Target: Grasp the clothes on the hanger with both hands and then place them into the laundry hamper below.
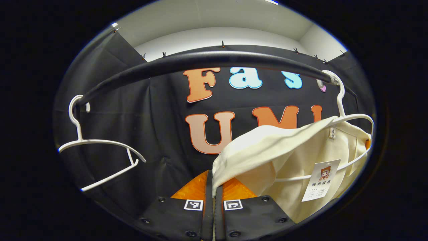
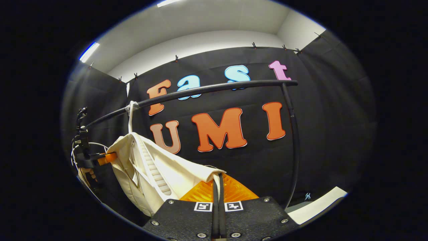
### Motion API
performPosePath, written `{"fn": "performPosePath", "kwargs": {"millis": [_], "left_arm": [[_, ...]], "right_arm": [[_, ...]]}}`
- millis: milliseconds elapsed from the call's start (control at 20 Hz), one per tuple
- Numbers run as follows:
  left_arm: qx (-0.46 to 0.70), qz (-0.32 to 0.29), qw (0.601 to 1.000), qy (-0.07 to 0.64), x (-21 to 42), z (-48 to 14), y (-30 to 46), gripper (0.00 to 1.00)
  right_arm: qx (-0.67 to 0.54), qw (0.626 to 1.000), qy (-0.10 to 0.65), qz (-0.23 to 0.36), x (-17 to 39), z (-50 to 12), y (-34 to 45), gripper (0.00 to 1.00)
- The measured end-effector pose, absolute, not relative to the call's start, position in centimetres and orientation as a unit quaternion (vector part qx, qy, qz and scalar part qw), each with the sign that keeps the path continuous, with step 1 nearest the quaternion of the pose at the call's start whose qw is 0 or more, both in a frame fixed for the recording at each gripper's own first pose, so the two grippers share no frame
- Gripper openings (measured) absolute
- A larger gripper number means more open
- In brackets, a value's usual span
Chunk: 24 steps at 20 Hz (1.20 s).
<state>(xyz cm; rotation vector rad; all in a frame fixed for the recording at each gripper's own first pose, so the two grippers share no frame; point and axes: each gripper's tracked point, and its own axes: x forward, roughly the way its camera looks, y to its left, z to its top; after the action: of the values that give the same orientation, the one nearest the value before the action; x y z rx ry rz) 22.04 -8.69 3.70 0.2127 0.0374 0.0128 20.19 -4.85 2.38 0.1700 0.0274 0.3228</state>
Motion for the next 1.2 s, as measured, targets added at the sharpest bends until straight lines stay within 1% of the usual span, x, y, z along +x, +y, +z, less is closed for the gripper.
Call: {"fn": "performPosePath", "kwargs": {"millis": [200, 450, 800, 1000, 1200], "left_arm": [[0.125, 0.010, 0.992, 0.007, 22.4, 4.1, -8.6, 0.09], [0.099, 0.006, 0.995, 0.023, 23.4, 3.3, -8.3, 0.08], [0.090, 0.013, 0.995, 0.031, 24.1, 3.0, -7.3, 0.08], [0.100, 0.025, 0.994, 0.036, 24.2, 1.8, -6.7, 0.09], [0.099, 0.036, 0.993, 0.053, 24.3, 0.2, -5.6, 0.09]], "right_arm": [[0.103, 0.980, 0.007, 0.172, 20.4, 2.8, -5.6, 0.00], [0.149, 0.964, 0.008, 0.218, 20.9, 3.9, -5.8, 0.00], [0.137, 0.950, 0.023, 0.279, 22.1, 4.0, -5.3, 0.00], [0.151, 0.942, 0.035, 0.297, 23.0, 2.5, -4.3, 0.00], [0.182, 0.934, 0.057, 0.303, 24.6, -0.6, -3.5, 0.00]]}}
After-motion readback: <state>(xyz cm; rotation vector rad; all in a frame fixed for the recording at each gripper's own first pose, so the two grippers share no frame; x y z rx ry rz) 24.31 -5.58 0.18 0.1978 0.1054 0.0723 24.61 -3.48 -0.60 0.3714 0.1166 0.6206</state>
